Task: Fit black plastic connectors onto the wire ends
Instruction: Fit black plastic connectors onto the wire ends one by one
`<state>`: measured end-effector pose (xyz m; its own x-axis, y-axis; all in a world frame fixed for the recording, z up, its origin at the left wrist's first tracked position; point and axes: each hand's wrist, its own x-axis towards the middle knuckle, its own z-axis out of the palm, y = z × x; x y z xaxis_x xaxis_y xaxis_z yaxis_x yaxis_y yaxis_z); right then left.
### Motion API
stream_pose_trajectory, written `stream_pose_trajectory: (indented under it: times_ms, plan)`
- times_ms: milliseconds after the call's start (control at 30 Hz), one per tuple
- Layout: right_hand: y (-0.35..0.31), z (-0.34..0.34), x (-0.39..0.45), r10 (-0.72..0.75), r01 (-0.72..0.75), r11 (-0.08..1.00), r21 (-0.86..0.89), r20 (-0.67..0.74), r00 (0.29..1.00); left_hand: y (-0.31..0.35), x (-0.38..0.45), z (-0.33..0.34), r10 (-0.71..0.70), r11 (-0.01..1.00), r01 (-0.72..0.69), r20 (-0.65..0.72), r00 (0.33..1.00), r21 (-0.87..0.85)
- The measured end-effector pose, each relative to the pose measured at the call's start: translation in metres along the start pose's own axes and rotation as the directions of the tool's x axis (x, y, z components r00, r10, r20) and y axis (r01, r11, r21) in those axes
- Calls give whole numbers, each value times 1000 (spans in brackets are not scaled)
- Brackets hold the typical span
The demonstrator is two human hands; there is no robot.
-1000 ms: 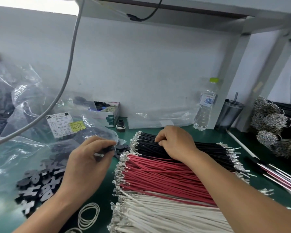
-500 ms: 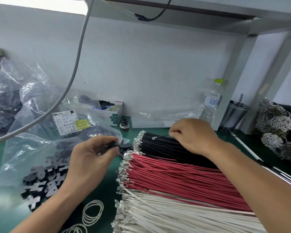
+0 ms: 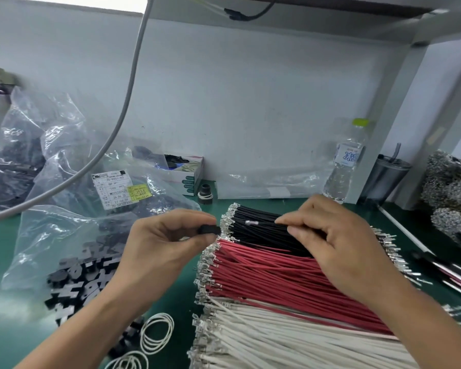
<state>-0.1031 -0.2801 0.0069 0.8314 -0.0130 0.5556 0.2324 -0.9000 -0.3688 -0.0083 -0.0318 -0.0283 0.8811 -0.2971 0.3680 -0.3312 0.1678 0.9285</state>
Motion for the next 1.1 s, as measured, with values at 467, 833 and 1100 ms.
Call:
stream_pose_trajectory:
  times_ms: [467, 833, 1100]
  plan:
    - [-13, 24, -29, -88, 92, 995, 29, -117, 989, 6, -11, 15, -1, 993, -9, 85, 996, 117]
    - [-17, 17, -28, -51, 51, 999, -6, -34, 998, 10, -13, 15, -9, 991, -7, 124, 992, 132]
    - [-13, 20, -28, 37, -43, 991, 130, 54, 998, 10, -13, 14, -11, 986, -13, 140, 990, 165]
